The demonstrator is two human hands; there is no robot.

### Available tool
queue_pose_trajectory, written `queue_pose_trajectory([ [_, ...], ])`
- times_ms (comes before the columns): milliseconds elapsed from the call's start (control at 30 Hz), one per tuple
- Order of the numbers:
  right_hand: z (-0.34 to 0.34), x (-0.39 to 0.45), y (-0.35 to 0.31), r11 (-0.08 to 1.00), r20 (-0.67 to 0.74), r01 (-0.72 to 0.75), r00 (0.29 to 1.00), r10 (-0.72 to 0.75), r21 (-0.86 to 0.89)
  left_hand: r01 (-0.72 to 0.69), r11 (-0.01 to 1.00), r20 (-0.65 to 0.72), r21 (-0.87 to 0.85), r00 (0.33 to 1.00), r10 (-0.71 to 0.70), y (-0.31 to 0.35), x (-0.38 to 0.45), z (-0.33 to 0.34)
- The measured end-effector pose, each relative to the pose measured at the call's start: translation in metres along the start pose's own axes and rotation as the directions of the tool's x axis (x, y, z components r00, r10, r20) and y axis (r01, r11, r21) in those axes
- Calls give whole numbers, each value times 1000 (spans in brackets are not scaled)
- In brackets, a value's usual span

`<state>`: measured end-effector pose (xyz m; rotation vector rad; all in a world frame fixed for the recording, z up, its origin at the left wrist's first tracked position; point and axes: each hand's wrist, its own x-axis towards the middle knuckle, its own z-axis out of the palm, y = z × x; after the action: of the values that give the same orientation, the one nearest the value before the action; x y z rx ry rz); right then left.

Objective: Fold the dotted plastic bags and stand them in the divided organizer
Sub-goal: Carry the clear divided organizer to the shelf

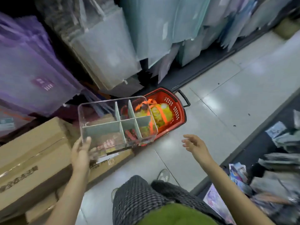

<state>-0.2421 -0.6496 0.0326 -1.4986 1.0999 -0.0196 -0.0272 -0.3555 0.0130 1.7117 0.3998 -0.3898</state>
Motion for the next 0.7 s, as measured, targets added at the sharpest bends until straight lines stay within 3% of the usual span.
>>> queue_pose_trajectory([
  [167, -106, 27, 19, 995, -195, -39, 979, 57, 95, -15, 1000, 187, -25, 982, 19, 26, -35, 153],
  [400, -237, 101, 15, 976, -402, 1, 911, 90, 220, -27, 998, 453, 49, 891, 1, 81, -51, 370],
  [700, -406, 225, -20, 936, -581, 36, 792, 187, 350, -106, 986, 628, 128, 778, 2, 134, -52, 660],
])
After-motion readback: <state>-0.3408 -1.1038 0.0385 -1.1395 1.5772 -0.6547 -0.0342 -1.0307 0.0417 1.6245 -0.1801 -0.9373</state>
